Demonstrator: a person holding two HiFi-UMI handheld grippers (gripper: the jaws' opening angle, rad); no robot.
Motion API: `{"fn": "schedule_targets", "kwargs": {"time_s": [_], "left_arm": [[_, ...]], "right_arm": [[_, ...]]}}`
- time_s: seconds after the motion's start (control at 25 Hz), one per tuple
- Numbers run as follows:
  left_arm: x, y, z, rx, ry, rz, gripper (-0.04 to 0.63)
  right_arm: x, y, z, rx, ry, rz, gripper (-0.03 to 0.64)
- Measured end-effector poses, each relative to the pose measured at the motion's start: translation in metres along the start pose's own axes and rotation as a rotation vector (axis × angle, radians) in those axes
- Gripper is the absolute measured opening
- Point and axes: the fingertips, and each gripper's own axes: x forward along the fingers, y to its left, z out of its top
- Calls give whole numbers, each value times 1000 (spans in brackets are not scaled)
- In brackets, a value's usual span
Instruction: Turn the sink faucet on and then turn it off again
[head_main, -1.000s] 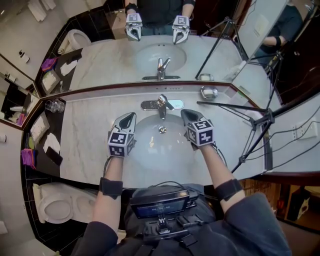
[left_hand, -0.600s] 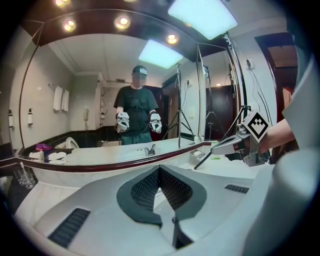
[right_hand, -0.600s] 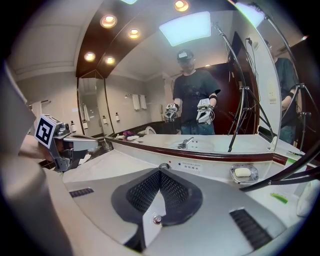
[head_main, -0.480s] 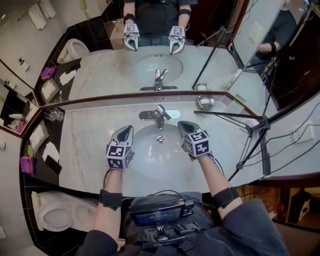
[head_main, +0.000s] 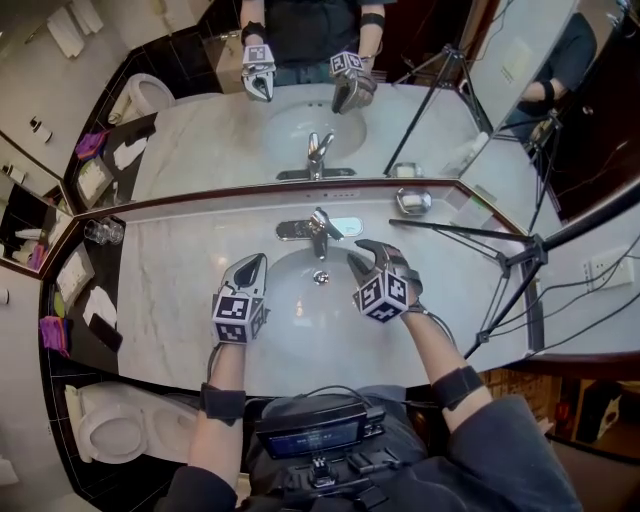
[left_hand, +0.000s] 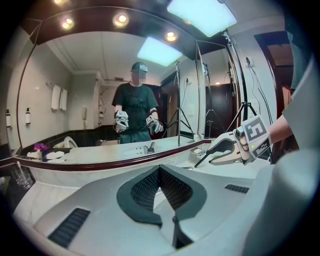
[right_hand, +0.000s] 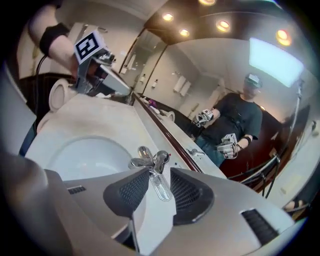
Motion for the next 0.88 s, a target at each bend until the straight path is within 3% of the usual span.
{"fn": "schedule_targets", "kwargs": {"time_s": [0.16, 0.44, 0.68, 0.88], "left_arm": [[5, -1, -4, 3, 15, -4, 0], [18, -2, -8, 17, 38, -8, 0], [28, -3, -9, 18, 50, -17, 0], [33, -3, -13, 11, 60, -22, 0]], "right_arm": [[17, -1, -8, -255, 50, -9, 212], [54, -3, -12, -585, 72, -15, 232], [84, 9, -22, -668, 111, 60, 232], [102, 7, -20, -676, 124, 61, 232]]}}
